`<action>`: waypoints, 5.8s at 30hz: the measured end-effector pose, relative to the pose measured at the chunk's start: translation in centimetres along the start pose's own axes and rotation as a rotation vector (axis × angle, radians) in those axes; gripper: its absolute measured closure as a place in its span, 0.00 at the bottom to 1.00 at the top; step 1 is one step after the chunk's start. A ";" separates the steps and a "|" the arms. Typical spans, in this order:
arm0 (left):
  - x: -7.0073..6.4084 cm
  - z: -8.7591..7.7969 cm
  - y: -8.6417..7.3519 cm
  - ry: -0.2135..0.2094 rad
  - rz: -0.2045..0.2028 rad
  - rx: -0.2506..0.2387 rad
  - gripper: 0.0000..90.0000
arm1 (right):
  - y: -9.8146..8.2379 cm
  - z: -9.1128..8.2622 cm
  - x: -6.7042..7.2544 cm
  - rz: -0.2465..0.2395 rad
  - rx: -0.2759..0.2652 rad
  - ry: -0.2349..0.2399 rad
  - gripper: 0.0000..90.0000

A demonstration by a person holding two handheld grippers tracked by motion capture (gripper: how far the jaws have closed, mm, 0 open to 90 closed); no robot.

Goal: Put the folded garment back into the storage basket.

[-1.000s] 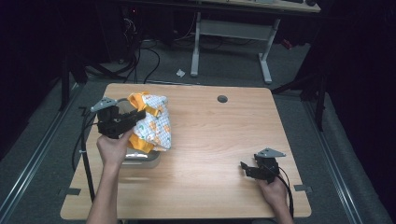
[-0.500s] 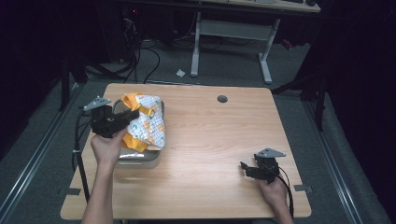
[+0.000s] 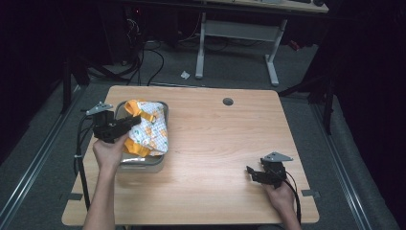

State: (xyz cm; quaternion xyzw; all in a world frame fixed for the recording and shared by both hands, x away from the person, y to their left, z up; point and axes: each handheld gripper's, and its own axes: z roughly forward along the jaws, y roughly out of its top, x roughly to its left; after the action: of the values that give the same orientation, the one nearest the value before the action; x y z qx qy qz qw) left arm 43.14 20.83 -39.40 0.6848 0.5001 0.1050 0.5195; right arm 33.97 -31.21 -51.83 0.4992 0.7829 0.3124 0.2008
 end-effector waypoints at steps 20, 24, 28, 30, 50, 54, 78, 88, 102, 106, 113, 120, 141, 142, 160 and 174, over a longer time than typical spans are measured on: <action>1.9 2.2 -1.7 0.064 -0.022 0.081 0.86 | 0.0 0.0 0.0 0.000 -0.001 0.000 0.32; 2.0 2.6 -1.9 0.072 -0.027 0.097 0.86 | 0.0 0.0 0.0 0.000 -0.001 0.000 0.32; 2.2 3.1 -2.1 0.088 -0.025 0.121 0.86 | 0.0 0.0 0.0 0.000 -0.001 0.000 0.32; 2.3 3.4 -2.2 0.098 -0.023 0.131 0.86 | 0.0 0.0 0.0 0.001 -0.001 -0.001 0.32; 2.3 5.3 -2.4 0.274 -0.010 0.258 0.71 | 0.0 0.0 0.0 0.001 -0.001 -0.001 0.32; 2.2 5.2 -2.4 0.311 0.003 0.255 0.60 | 0.0 0.0 0.0 0.001 -0.001 -0.001 0.32; -2.9 3.1 -2.0 0.283 0.151 0.137 0.44 | 0.0 0.0 0.0 0.001 -0.001 -0.001 0.32; -4.6 2.7 -2.1 0.251 0.175 0.116 0.44 | 0.0 0.0 0.0 0.001 -0.001 -0.001 0.32; -6.9 2.4 -2.6 0.236 0.192 0.105 0.41 | 0.0 0.0 0.0 0.001 -0.001 -0.001 0.32; -7.6 2.3 -2.9 0.219 0.205 0.103 0.41 | 0.0 0.0 0.0 0.001 -0.001 -0.001 0.32; -8.5 2.5 -3.5 0.193 0.215 0.108 0.41 | 0.0 0.0 0.0 0.001 -0.001 -0.001 0.32; -9.0 2.7 -3.7 0.176 0.219 0.108 0.40 | 0.0 0.0 0.0 0.001 -0.001 -0.001 0.32; -12.6 5.7 -5.2 0.065 0.255 0.141 0.40 | 0.0 0.0 0.0 0.001 -0.001 -0.001 0.32; -12.8 5.8 -5.3 0.060 0.254 0.144 0.40 | 0.0 0.0 0.0 0.001 -0.001 -0.001 0.32; -14.5 7.8 -7.3 0.005 0.257 0.183 0.40 | 0.0 0.0 0.0 0.001 -0.001 -0.001 0.32; -15.4 9.9 -10.1 -0.028 0.249 0.239 0.40 | 0.0 0.0 0.0 0.000 -0.001 -0.001 0.32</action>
State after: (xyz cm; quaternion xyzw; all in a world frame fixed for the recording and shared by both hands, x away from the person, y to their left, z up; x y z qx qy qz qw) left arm 36.55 2.17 -46.25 0.7998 0.4131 0.0988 0.4241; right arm 33.98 -31.21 -51.84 0.4993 0.7826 0.3126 0.2014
